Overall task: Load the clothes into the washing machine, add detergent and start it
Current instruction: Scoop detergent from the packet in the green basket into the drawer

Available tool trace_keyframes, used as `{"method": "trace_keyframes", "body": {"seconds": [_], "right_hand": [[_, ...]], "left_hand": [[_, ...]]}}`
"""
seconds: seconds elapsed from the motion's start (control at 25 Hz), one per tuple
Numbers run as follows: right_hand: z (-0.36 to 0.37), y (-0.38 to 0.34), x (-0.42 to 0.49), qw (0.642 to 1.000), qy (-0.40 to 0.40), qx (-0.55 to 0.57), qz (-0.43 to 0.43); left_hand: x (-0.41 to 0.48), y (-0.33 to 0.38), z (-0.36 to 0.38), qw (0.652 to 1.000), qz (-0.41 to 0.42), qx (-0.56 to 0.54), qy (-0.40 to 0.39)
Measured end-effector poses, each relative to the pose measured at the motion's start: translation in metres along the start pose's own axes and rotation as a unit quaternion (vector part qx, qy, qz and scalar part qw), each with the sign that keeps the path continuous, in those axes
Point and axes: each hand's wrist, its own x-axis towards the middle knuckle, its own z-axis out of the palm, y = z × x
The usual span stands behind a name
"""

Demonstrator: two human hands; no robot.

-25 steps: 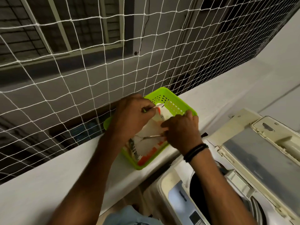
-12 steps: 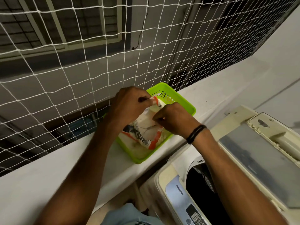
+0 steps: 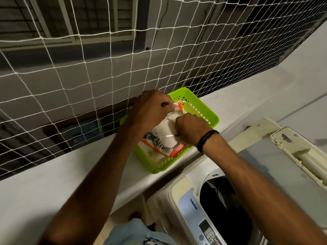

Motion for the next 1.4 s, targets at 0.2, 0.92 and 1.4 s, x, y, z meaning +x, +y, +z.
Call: {"method": "trace_keyframes", "body": {"seconds": [0.2,0.92,1.4], "right_hand": [[-0.012,0.014,-0.019,0.996,0.071,0.059,0.006],[0.001,0.035,-0.042,0.98,0.11,0.124,0.106],[0.002,0.023,-0.021,0.945,0.012,0.294,0.142]], "left_hand": [[-0.003,-0.008,-0.004,1.0,0.005,-0.008,-0.002],[-0.027,-0.014,-0.002,0.999,0.037,-0.025,0.011],[-0.03,-0.009,-0.003,0.998,0.042,-0.019,0.032]]}}
